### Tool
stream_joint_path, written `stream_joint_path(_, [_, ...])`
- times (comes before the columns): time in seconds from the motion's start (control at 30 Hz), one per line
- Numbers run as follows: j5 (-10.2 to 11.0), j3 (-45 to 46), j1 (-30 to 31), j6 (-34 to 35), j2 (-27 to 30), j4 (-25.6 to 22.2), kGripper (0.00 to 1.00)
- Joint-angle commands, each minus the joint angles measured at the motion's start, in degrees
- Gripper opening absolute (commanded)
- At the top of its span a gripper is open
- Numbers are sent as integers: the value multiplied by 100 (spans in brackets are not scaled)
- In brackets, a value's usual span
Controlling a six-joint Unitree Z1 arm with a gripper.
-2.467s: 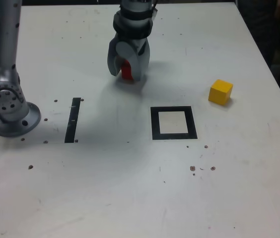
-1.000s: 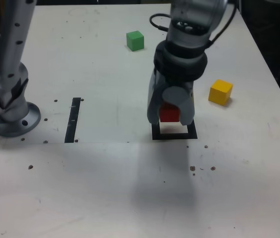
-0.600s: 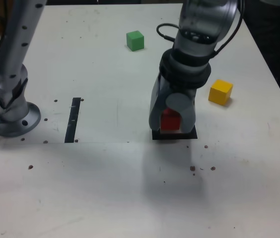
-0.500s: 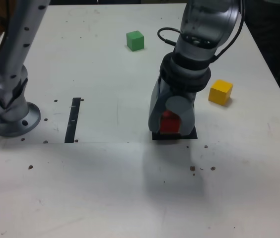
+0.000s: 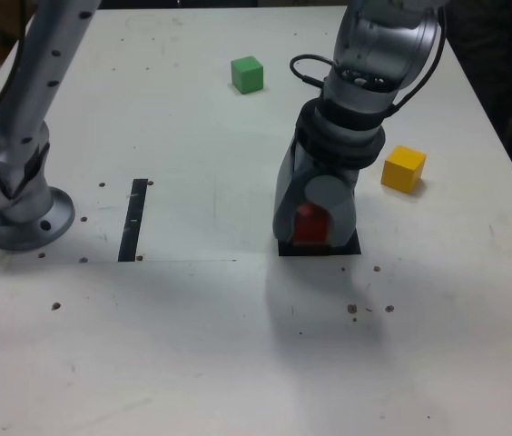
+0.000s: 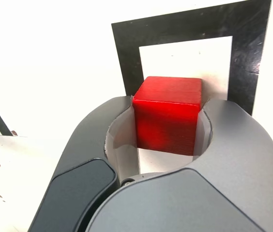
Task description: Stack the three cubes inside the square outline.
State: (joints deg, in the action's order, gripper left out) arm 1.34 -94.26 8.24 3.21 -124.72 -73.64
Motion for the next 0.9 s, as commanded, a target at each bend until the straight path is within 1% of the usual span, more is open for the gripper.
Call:
stream_joint_path(0.0, [-11, 12, -19, -18, -29, 33, 29])
stream_joint_path(0.13, [3, -1, -21, -40, -33, 44, 35])
stream_joint_path(0.2, [9, -16, -22, -56, -37, 46, 42])
stream_joint_path(0.27, [14, -29, -21, -72, -41, 46, 54])
stream_joint_path(0.3, [24, -34, -22, -80, -38, 33, 62])
stream_joint_path(0.33, [51, -37, -22, -79, -27, -13, 73])
stream_joint_path(0.37, [79, -37, -22, -70, -9, -60, 81])
stream_joint_path(0.43, [160, -47, -22, -43, 61, -173, 93])
stream_joint_path(0.47, [212, -62, -21, -28, 111, -239, 97])
stream_joint_path(0.5, [262, -84, -20, -12, 168, -310, 99])
stream_joint_path(0.6, [383, -171, -21, 1, 348, -494, 100])
stream_joint_path(0.77, [435, -410, -18, -113, 532, -726, 100])
stream_joint_path(0.87, [508, -717, -3, -349, 596, -789, 100])
